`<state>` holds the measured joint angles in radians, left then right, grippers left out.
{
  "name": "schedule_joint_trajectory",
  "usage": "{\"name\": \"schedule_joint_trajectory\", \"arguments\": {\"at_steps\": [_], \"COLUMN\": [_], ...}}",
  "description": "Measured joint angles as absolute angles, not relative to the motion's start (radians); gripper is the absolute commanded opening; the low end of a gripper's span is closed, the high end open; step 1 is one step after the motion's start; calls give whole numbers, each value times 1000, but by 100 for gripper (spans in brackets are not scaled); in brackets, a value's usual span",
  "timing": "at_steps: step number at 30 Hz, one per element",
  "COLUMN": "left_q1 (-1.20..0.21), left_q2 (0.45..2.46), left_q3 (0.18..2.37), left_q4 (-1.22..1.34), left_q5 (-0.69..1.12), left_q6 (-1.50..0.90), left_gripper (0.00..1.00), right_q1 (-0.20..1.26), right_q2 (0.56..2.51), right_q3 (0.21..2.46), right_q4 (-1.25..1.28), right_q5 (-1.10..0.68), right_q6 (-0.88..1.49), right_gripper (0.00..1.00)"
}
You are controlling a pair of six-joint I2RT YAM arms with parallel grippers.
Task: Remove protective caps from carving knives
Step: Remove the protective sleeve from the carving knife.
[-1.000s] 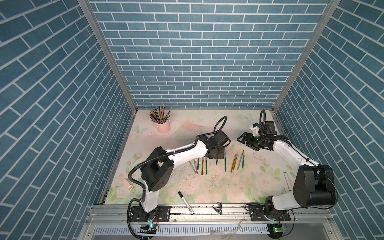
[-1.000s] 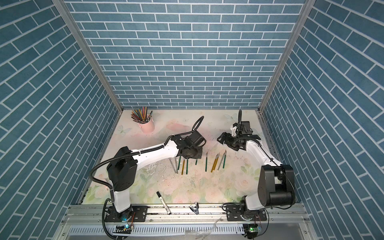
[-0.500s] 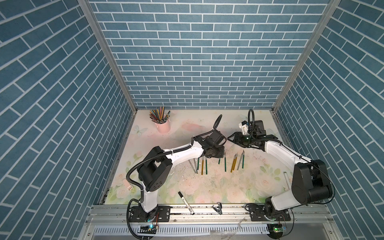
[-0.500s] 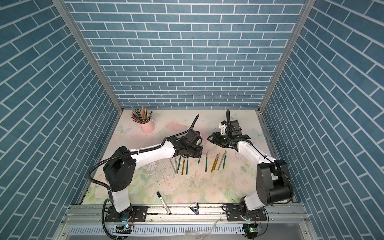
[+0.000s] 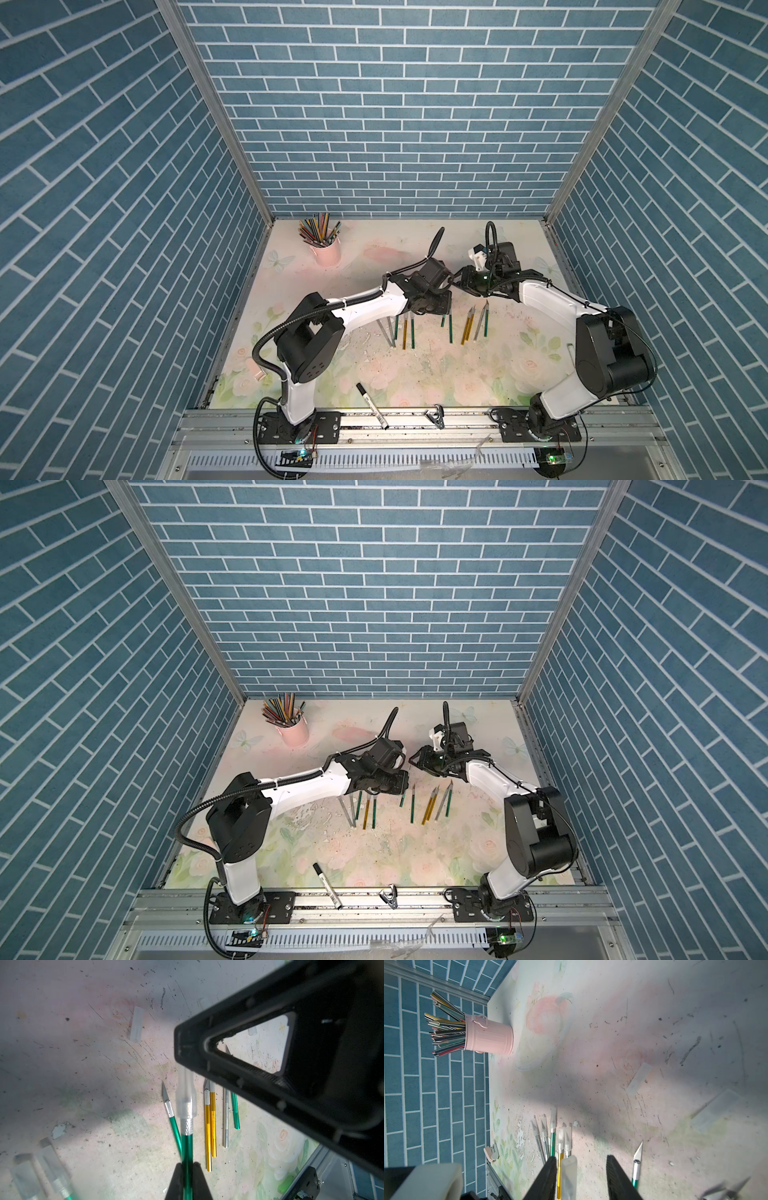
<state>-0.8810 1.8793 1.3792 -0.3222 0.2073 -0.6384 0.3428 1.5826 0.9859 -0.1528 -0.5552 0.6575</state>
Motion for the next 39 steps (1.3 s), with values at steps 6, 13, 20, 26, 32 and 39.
{"name": "schedule_joint_trajectory", "arguments": {"at_steps": [6,13,20,26,32,39], "left_q1": [-881,-881,-878,-876,-876,-876], "left_q2": [1879,1879,1879,1879,1879,1879], "left_q3": [1379,1379,1379,1379,1379,1378], "left_q4": [-322,-323,-322,-323,-324,-329], "left_q5": [207,204,203,202,190,177], "left_q6": [-638,-638,-638,-636,-628,-620], "left_gripper": [7,7,7,7,7,7], "right_q1": [358,372,380,382,382,382], "right_q2": [1585,1590,1593,1593,1597,1610], "right_q3": [986,986,968,964,964,966], "right_q4": [-139,-125,-113,-109,-98,-89], "right_q5": [-556,-557,-558,-558,-562,-565], "right_q6": [671,684,690,707,721,729], "right_gripper": [34,30,22,17,8,6]}}
